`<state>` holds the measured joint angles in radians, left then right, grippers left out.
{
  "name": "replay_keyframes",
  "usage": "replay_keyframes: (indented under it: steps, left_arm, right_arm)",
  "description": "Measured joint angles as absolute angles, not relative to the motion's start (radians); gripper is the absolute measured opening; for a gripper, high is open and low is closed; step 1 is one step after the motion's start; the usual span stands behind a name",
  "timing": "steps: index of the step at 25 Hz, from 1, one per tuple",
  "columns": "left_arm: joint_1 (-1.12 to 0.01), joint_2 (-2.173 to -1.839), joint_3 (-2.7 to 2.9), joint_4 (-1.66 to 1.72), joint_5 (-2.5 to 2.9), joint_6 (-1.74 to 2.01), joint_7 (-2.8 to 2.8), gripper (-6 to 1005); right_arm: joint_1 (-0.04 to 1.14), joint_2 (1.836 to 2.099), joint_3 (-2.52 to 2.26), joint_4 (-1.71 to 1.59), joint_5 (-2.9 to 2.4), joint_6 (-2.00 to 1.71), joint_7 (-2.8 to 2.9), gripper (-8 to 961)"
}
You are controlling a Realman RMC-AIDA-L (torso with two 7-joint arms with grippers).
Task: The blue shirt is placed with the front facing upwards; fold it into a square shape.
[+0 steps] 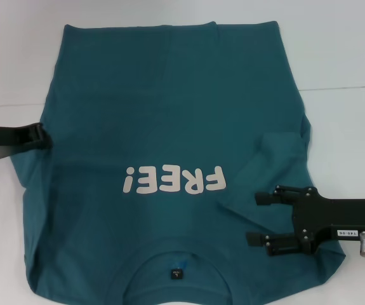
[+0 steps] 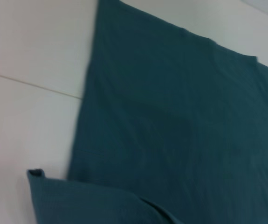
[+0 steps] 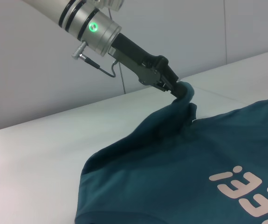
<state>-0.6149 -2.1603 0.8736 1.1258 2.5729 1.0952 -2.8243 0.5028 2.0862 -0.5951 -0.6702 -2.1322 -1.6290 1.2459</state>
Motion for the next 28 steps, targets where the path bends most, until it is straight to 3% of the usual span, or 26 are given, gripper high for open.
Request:
replay_keyframes:
  steps: [28]
  left_arm:
    - [-0.644,-2.163,1.036,0.881,2.319,0.93,-2.734,60]
  right_arm:
    - [0.494,2.086,-0.595,-0.67,-2.132,-1.621,1.246,918]
